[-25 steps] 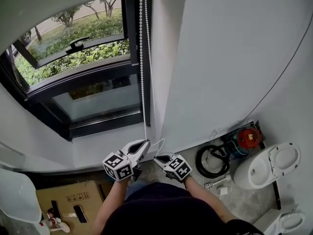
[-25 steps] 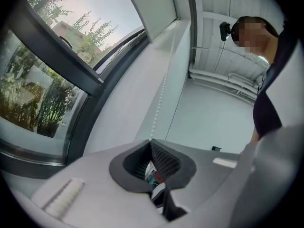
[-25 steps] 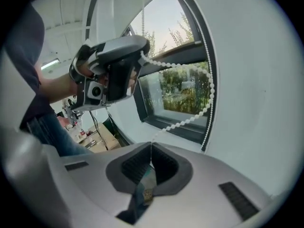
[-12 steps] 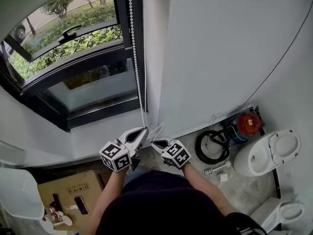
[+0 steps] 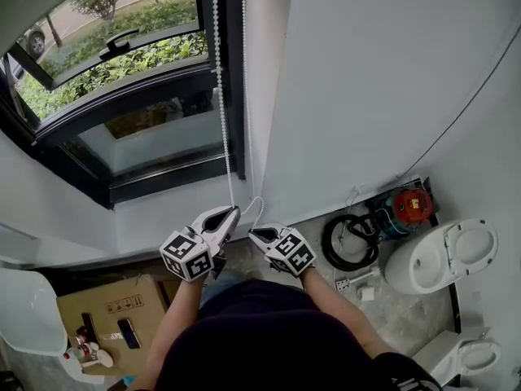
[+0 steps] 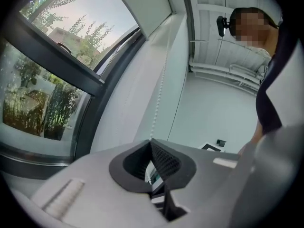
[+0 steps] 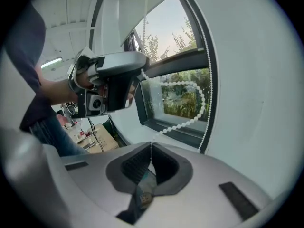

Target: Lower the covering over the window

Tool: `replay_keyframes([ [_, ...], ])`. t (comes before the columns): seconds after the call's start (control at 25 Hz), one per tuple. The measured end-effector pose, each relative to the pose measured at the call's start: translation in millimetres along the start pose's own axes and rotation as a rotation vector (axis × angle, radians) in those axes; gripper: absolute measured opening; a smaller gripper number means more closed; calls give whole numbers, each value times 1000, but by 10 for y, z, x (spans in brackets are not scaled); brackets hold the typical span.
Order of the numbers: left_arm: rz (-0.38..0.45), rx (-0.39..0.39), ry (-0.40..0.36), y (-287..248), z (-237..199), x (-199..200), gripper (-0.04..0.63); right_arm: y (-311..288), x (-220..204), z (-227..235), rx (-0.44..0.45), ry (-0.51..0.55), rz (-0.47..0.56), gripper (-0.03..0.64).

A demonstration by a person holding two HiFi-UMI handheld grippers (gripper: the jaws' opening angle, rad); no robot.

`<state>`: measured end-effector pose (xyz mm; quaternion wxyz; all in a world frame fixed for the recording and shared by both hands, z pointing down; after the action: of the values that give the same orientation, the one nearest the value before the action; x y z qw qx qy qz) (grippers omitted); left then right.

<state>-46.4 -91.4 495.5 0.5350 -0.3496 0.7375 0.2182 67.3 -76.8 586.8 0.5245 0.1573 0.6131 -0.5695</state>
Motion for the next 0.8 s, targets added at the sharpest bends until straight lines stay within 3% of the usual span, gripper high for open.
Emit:
replay_keyframes([
  [0.44,-46,-26,-6,-110,46,-56,11,-6,1,13,2,0,-2,14],
  [0.6,-183,-12,0,-105,21,-391,11,-9,14,11,4,1,-2,14],
  [0.72,-206,-2,89,-58,8,-639,11,-7,7,18,8,-1,-5,14],
  [0.8,-223,-3,77,-68,2,-645,11,-13,3,29,10,-2,-9,14],
])
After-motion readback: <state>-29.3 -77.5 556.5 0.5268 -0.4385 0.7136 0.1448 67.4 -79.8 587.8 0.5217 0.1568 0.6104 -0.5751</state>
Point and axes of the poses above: the fingertips, and each gripper's own axes: y backward along the fingers, z to its right, x out of its top, the point moved 6 cm from there along y, backward along the fingers, and after that the axes turned 3 degrees about -y, right-handed, at the moved point
